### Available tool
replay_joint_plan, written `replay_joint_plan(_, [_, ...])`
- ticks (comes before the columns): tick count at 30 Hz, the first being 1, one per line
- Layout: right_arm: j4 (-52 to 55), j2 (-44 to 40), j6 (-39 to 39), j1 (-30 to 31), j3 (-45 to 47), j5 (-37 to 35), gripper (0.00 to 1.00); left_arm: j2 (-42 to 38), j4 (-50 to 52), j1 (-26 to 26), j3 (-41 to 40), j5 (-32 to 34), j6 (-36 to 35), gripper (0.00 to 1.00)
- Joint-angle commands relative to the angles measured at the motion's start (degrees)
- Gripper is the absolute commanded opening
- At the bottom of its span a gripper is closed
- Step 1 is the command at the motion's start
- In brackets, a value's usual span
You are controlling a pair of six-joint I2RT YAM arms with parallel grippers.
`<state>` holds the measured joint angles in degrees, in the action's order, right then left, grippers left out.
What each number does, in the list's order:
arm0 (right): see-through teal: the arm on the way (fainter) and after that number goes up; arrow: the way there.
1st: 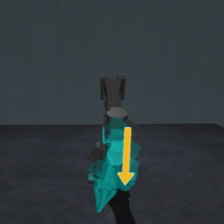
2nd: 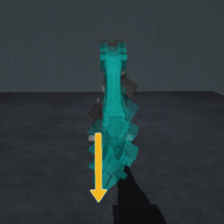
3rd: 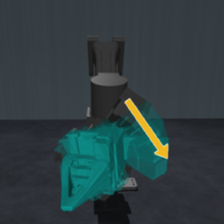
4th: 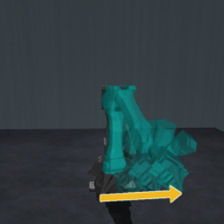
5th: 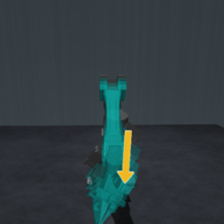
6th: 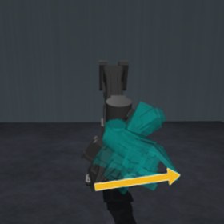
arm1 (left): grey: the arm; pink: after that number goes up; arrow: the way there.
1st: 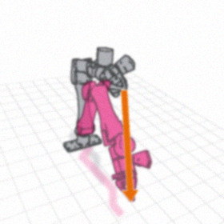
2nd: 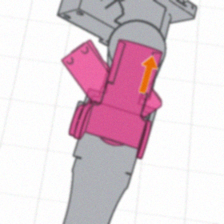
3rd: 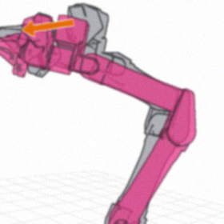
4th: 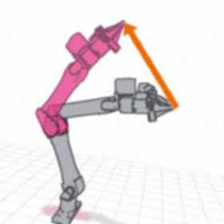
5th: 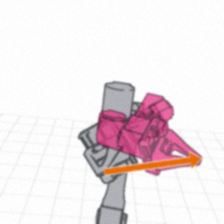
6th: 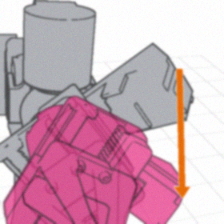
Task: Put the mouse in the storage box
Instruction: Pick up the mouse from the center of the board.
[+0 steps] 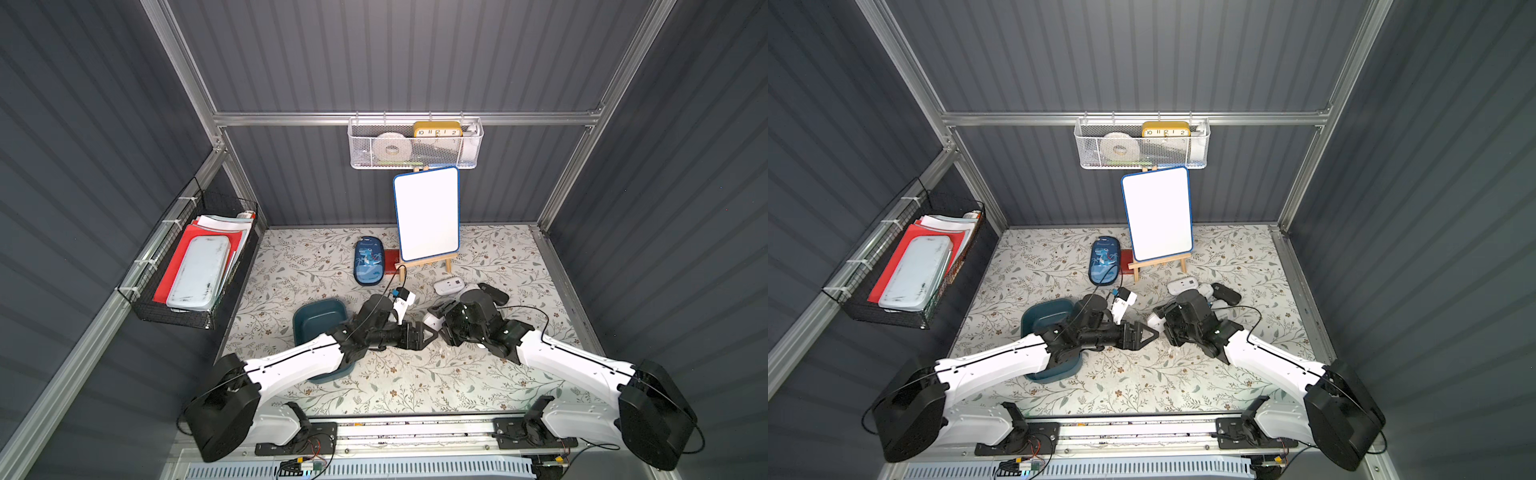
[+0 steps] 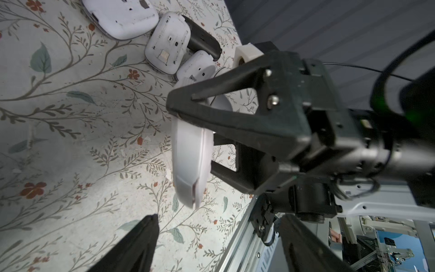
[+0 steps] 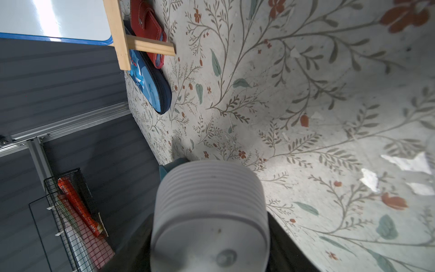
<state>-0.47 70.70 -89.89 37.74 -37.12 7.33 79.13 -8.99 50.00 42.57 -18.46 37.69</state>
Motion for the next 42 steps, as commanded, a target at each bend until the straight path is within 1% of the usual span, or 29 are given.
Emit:
replay_joint_plan(1, [-3.1, -0.1, -2.3, 0.4, 0.7, 1.9, 0.36, 2.4, -1.4, 0.5, 2.5, 4.8, -1.3, 0.83])
replay_joint_plan(4, [-3.5, -0.9, -2.8, 0.4, 1.5, 2.2, 0.35, 3.1, -2.3, 0.6, 2.7, 5.5, -1.4, 0.81])
replay_joint_plan(7, [-3.6, -0.9, -3.1, 0.4, 2.2, 2.5, 0.35, 3.5, -2.8, 0.6, 3.1, 6.4, -1.2, 0.74])
replay_joint_plan(10, [-4.2, -0.9, -3.3, 0.4, 2.4, 3.0, 0.34, 4.3, -4.2, 0.6, 3.3, 6.1, -0.5, 0.54])
replay_joint_plan(11, [-4.4, -0.8, -3.3, 0.4, 2.5, 3.2, 0.34, 4.8, -4.8, 0.6, 3.5, 5.6, -0.3, 0.49])
replay_joint_plan(12, [-4.6, -0.9, -3.2, 0.5, 2.5, 3.4, 0.34, 5.3, -5.2, 0.6, 3.6, 5.3, -0.1, 0.47])
replay_joint_plan(14, [-4.6, -0.9, -3.2, 0.5, 2.6, 3.6, 0.34, 6.4, -5.7, 0.9, 4.2, 4.4, -0.2, 0.44])
replay_joint_plan(19, [-4.9, -0.9, -3.3, 0.5, 3.1, 3.8, 0.33, 7.2, -5.2, 1.0, 4.0, 3.8, -0.5, 0.44])
replay_joint_plan(21, [-5.1, -0.9, -3.4, 0.5, 3.4, 4.0, 0.33, 7.2, -5.2, 1.0, 3.6, 3.6, -0.3, 0.41])
replay_joint_plan(25, [-5.6, -0.9, -3.5, 0.5, 3.6, 4.1, 0.33, 7.2, -6.1, 1.1, 2.4, 3.5, 0.6, 0.25])
replay_joint_plan(28, [-5.9, -0.7, -3.5, 0.5, 3.6, 4.4, 0.33, 7.3, -5.3, 1.1, 2.6, 4.9, 1.5, 0.11])
replay_joint_plan(29, [-6.1, -0.6, -3.2, 0.5, 3.6, 4.4, 0.34, 7.2, -4.6, 1.1, 3.1, 5.2, 1.6, 0.08])
replay_joint_plan(30, [-6.1, -0.5, -2.7, 0.6, 3.4, 4.3, 0.39, 7.1, -4.1, 1.1, 3.3, 5.5, 1.7, 0.04])
replay_joint_plan(31, [-6.1, -0.2, -2.0, 0.6, 3.0, 4.2, 0.50, 6.8, -3.7, 1.1, 3.5, 5.9, 1.8, 0.00])
replay_joint_plan(32, [-5.8, 0.1, -0.4, 0.6, 2.5, 3.6, 0.65, 6.2, -3.3, 1.1, 3.4, 6.6, 1.9, 0.00])
replay_joint_plan(33, [-4.6, 0.2, 1.1, 0.6, 1.9, 2.9, 0.77, 5.5, -2.8, 1.1, 3.3, 7.0, 2.0, 0.00])
replay_joint_plan(34, [-2.2, 0.2, 3.4, 0.4, 0.9, 1.8, 0.87, 4.5, -1.6, 1.1, 3.0, 7.5, 2.3, 0.00])
replay_joint_plan(35, [0.6, -0.1, 6.7, -0.1, -0.3, 0.5, 0.94, 3.1, -0.7, 1.1, 2.6, 8.9, 3.3, 0.00])
replay_joint_plan(36, [3.1, -0.6, 9.9, -0.7, -1.3, -1.3, 0.98, 1.8, 0.5, 1.1, 2.2, 10.6, 4.5, 0.00])
replay_joint_plan(37, [6.2, -0.9, 14.2, -1.4, -2.3, -3.5, 0.99, -0.2, 2.1, 1.1, 1.7, 12.7, 5.4, 0.00])
replay_joint_plan(38, [9.8, -0.9, 18.5, -2.7, -3.5, -4.8, 0.99, -2.3, 4.1, 1.1, 1.3, 14.6, 6.8, 0.00])
replay_joint_plan(40, [15.1, -3.6, 26.2, -5.4, -5.0, -7.2, 0.99, -7.2, 7.5, 1.0, 0.3, 18.1, 7.9, 0.00])
replay_joint_plan(42, [18.1, -5.1, 32.2, -8.7, -4.7, -8.7, 0.99, -12.4, 11.9, 0.6, -0.3, 22.3, 9.6, 0.00])
